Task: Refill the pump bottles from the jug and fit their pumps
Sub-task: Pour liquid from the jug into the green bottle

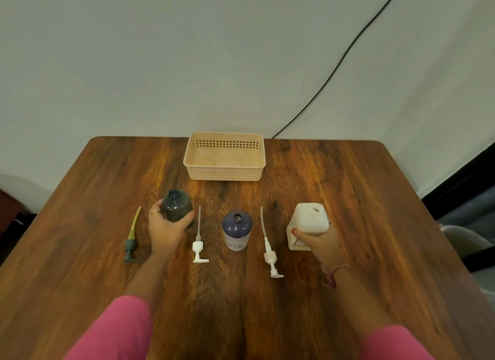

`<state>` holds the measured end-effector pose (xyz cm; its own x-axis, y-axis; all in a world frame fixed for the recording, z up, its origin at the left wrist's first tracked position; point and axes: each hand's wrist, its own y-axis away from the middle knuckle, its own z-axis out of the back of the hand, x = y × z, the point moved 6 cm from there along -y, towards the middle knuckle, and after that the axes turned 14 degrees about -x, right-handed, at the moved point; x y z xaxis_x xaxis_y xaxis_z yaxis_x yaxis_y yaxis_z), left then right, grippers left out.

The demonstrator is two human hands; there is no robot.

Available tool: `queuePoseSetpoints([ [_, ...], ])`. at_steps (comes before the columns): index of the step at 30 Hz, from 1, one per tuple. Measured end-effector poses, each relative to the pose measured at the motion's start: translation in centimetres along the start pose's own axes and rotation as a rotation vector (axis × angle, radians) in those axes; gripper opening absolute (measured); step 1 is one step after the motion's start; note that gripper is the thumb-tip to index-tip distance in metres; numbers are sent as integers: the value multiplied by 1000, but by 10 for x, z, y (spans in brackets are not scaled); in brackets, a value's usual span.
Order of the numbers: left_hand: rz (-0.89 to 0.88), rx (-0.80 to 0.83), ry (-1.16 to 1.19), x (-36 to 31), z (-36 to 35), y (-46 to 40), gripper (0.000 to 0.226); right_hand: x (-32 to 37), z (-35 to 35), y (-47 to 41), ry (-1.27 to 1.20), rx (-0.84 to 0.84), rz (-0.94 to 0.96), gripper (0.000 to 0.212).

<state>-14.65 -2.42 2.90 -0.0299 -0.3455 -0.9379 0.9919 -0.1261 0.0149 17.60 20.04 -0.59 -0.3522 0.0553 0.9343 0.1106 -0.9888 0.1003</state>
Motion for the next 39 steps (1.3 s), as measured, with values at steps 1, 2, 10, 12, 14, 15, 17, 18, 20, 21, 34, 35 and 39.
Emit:
queuePoseSetpoints([
  [1, -12, 2, 22, -8, -2, 0, 81, 9, 0, -1, -1, -4, 24, 67],
  [2, -27, 8, 46, -17, -4, -1, 80, 19, 1, -4, -4, -6, 44, 66],
  [10, -228, 97, 153, -122, -19, 3, 80, 153, -5, -20, -37, -3, 308, 68],
  [12, -284, 108, 162, -152, -19, 8, 81, 194, -6, -22, -36, 10, 426, 66],
  [14, -319, 125, 185, -178, -20, 14, 81, 231, -5, -22, -44, 14, 528, 66],
  [15, -334, 136, 199, -190, -20, 17, 81, 248, -4, -22, -43, 15, 579, 66],
  [17, -363, 157, 222, -214, -21, 22, 80, 281, -3, -19, -26, 25, 673, 67],
  [18, -373, 169, 230, -225, -21, 25, 80, 297, -2, -18, -19, 29, 708, 69],
  [20, -395, 186, 241, -246, -21, 28, 80, 325, 1, -17, 18, 21, 776, 76],
  [21, -404, 193, 243, -255, -21, 30, 80, 337, 1, -17, 50, 10, 815, 80],
  [34, -450, 211, 319, -313, -13, 30, 77, 439, -8, -17, 330, -3, 1130, 97],
  [35, -449, 210, 323, -315, -12, 29, 77, 443, -9, -16, 351, 0, 1147, 97],
  [39, -447, 218, 337, -320, -10, 27, 76, 454, -14, -14, 408, -7, 1194, 97],
])
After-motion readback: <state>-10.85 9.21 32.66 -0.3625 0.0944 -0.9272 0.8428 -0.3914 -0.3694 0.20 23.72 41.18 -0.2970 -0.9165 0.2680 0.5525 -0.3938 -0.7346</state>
